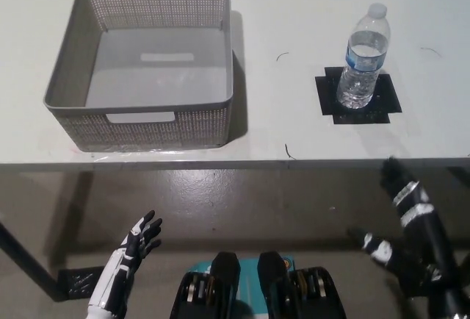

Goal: Use the right hand to pick up a water botttle and place it into a container on the left side

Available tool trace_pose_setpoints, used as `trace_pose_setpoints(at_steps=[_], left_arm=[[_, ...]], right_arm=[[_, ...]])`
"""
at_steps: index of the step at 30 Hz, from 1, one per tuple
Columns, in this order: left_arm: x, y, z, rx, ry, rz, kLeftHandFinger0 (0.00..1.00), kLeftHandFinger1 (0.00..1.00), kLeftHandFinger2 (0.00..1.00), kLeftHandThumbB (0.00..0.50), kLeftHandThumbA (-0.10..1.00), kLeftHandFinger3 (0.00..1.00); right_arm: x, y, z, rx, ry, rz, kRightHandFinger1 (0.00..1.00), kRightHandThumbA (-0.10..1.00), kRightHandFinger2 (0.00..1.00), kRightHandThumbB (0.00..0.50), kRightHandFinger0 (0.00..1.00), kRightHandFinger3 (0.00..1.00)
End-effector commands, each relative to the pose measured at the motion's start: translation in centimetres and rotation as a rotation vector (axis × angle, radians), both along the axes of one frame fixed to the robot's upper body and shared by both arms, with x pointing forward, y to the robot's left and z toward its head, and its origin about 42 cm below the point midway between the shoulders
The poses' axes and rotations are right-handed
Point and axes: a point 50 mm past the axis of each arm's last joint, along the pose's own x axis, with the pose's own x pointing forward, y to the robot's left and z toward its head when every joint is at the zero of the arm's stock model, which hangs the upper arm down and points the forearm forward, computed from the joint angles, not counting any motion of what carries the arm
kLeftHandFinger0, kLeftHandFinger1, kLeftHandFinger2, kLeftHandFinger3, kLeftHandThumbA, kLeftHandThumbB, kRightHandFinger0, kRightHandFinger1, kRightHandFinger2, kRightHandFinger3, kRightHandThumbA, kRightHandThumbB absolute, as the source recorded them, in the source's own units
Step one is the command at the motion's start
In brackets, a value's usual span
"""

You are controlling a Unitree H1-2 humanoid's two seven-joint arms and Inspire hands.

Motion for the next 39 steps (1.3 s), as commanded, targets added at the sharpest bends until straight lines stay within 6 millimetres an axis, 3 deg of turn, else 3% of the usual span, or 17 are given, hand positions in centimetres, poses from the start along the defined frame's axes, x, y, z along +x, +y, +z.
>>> trace_pose_setpoints(at_steps=[1,4,5,8,9,10,13,16,25,39], left_arm=[[0.5,0.2,1.0,0.003,-0.064,-0.023,1.0,1.0,1.0,0.195,1.0,1.0],[0.6,0.1,1.1,-0.004,-0.061,-0.025,1.0,1.0,1.0,0.193,1.0,1.0],[0.6,0.2,1.1,0.0,-0.064,-0.025,1.0,1.0,1.0,0.186,1.0,1.0],[0.5,0.3,1.0,0.007,-0.063,-0.016,1.0,1.0,1.0,0.189,1.0,1.0],[0.6,0.4,1.1,0.006,-0.063,-0.013,1.0,1.0,1.0,0.191,1.0,1.0],[0.6,0.4,1.1,0.0,-0.063,-0.011,1.0,1.0,1.0,0.191,1.0,1.0],[0.5,0.6,1.1,0.006,-0.067,-0.007,1.0,1.0,1.0,0.185,1.0,1.0],[0.5,0.5,1.0,-0.002,-0.064,-0.009,1.0,1.0,1.0,0.165,1.0,1.0],[0.5,0.4,0.9,-0.009,-0.062,-0.005,1.0,1.0,1.0,0.164,1.0,1.0],[0.5,0.3,1.0,-0.018,-0.071,-0.015,1.0,1.0,1.0,0.172,1.0,1.0]], right_arm=[[3.7,-1.2,2.7,0.051,-0.075,-0.063,1.0,1.0,1.0,0.363,1.0,1.0],[6.3,-2.0,3.1,0.065,-0.04,-0.092,1.0,1.0,1.0,0.322,1.0,1.0],[6.8,-2.2,3.1,0.068,-0.02,-0.098,1.0,1.0,1.0,0.335,1.0,1.0],[8.9,-2.9,3.3,0.072,0.017,-0.116,1.0,1.0,1.0,0.275,1.0,1.0],[9.9,-2.9,3.4,0.077,0.024,-0.125,1.0,1.0,1.0,0.301,1.0,1.0],[10.4,-2.9,3.3,0.055,0.032,-0.14,1.0,1.0,1.0,0.362,1.0,1.0],[11.6,-2.9,3.1,-0.011,0.052,-0.173,1.0,1.0,1.0,0.42,1.0,1.0],[12.9,-3.0,2.9,-0.02,0.074,-0.175,1.0,1.0,1.0,0.397,1.0,1.0],[17.0,-3.3,2.6,-0.024,0.158,-0.195,1.0,1.0,1.0,0.499,1.0,1.0],[21.4,-1.2,4.1,-0.068,0.2,-0.166,1.0,1.0,1.0,0.5,1.0,1.0]])
